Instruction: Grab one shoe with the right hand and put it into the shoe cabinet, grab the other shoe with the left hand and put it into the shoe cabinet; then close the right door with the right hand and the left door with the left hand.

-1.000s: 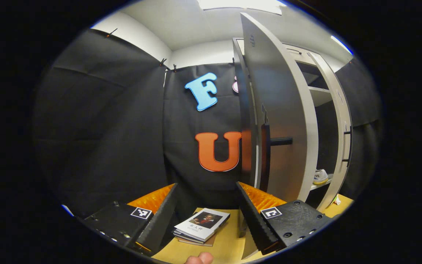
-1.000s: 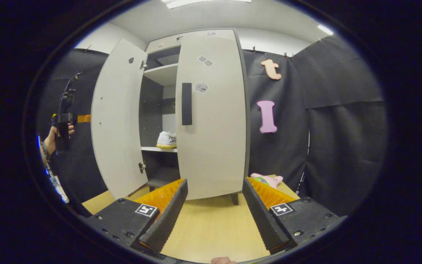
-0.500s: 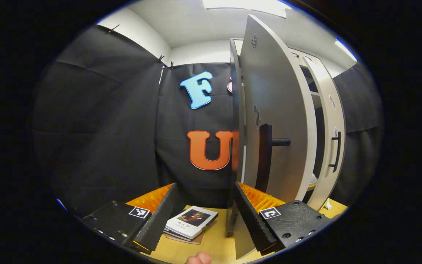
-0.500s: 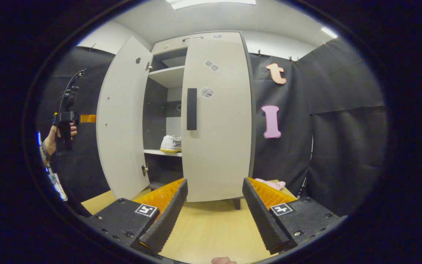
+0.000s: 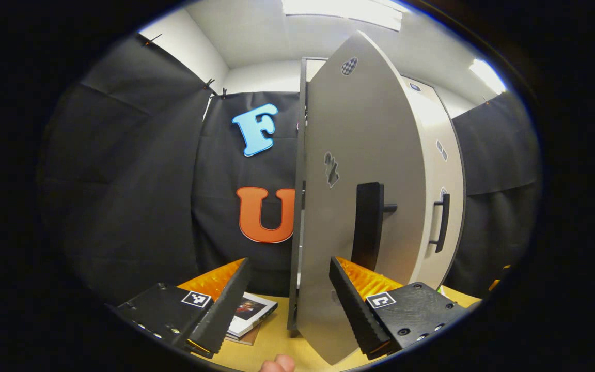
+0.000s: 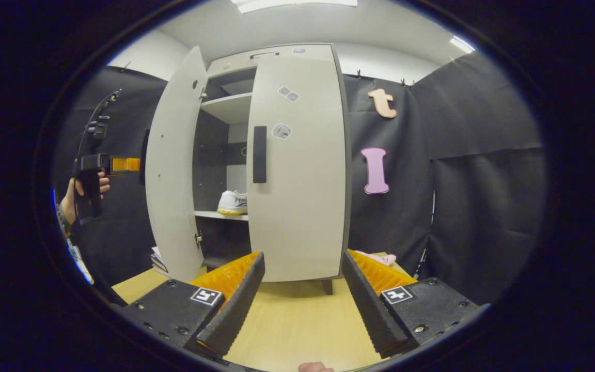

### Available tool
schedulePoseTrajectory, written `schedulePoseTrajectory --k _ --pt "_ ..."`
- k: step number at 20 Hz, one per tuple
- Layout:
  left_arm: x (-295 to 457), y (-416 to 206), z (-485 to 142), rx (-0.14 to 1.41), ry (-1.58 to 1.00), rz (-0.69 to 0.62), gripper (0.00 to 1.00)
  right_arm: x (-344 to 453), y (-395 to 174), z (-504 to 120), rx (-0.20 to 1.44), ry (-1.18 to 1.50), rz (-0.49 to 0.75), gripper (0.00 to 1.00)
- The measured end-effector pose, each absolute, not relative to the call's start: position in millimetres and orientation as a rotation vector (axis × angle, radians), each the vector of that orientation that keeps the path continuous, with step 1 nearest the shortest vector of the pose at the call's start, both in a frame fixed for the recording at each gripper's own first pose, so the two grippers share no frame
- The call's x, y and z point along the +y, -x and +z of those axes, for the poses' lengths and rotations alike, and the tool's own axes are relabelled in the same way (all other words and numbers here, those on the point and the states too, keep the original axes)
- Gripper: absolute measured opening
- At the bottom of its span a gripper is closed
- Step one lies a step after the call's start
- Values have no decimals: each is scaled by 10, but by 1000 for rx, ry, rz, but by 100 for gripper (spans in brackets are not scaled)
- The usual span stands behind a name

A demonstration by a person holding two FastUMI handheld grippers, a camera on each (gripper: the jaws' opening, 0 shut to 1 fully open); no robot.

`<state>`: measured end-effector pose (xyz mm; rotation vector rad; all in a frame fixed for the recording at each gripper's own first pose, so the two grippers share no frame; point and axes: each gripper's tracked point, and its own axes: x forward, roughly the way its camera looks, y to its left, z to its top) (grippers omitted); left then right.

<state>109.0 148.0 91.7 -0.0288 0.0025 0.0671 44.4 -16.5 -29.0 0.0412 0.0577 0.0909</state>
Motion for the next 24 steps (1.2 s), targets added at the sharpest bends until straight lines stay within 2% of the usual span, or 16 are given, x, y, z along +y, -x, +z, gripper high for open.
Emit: schedulePoseTrajectory --k 3,4,5,7,8,9,15,19,20,21,22,24 --pt "1283 -1184 929 -2 44 30 93 -250 -436 -297 58 -46 72 98" --pt "1189 -1209 913 -4 46 12 93 -285 -443 -303 57 -50 64 93" --pt "1077 -1273 908 -6 46 -2 93 -318 -436 -316 60 -52 57 98" --pt "885 -1391 889 -14 51 -33 94 -389 -428 -338 64 -62 41 98" --pt "779 -1465 873 -14 58 -45 95 -415 -421 -354 65 -68 34 93" --pt "726 -1523 859 -16 62 -44 95 -437 -411 -371 67 -72 27 98" --pt "521 -1615 829 -22 67 -47 94 -584 -337 -470 70 -81 -9 98" --pt "322 -1364 758 0 70 -98 95 -625 -338 -535 80 -86 -18 98" --pt "282 -1284 745 0 59 -107 95 -620 -338 -535 81 -86 -18 93" --pt "260 -1208 710 0 44 -111 95 -615 -338 -535 80 -86 -16 93" --pt "232 -1116 673 1 28 -113 95 -599 -337 -530 78 -87 -12 98" --pt "130 -905 593 4 21 -115 95 -570 -321 -509 71 -89 -5 98"
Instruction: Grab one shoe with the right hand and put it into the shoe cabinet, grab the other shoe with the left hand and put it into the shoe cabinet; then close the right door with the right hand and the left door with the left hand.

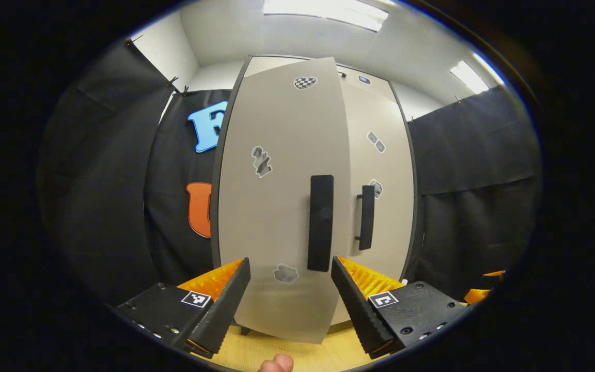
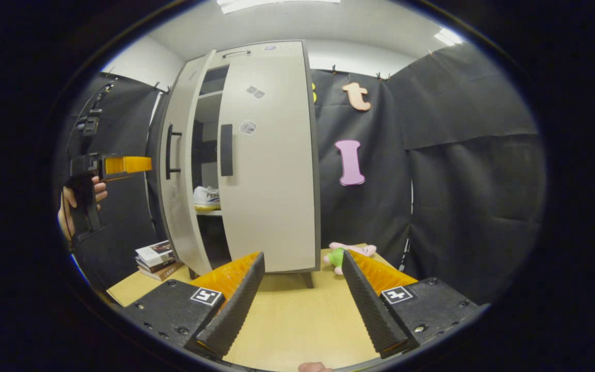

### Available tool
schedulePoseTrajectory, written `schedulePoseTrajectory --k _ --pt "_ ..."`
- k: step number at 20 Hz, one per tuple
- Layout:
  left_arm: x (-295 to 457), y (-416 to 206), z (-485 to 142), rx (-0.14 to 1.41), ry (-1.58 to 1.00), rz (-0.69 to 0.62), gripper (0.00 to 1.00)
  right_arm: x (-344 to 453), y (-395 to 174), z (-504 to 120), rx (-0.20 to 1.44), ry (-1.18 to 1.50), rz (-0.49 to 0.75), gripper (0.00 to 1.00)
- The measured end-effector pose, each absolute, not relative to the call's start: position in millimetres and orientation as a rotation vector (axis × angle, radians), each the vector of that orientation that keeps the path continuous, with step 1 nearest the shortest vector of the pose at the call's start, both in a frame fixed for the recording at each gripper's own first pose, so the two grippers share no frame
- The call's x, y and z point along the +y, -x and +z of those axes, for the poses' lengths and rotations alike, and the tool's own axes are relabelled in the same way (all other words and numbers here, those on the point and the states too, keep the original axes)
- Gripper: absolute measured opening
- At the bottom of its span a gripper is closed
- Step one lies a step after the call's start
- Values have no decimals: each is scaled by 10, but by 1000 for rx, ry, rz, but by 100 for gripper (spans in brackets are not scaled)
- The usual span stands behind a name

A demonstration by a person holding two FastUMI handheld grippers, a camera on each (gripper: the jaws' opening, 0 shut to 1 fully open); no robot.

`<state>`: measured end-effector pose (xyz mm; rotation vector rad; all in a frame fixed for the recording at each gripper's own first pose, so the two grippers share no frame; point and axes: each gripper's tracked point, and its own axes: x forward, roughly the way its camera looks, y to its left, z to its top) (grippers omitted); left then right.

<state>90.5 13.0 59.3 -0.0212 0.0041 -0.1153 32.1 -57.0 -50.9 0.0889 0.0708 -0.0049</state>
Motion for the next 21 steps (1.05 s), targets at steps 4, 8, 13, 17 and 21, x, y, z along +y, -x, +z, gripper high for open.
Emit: schedulePoseTrajectory --k 4,8,13,17,21 --pt "60 -471 412 -11 37 -93 95 -452 -240 -371 31 -81 20 97" --pt "37 -112 45 34 19 -38 95 -311 -142 -299 -27 -50 33 93" --pt "-79 211 -317 67 44 -20 95 -124 12 -328 -58 -28 70 97" --pt "-55 304 -355 62 58 4 95 -112 38 -338 -55 -23 90 97" --pt "14 342 -349 57 64 32 95 -153 22 -378 -31 -38 97 97"
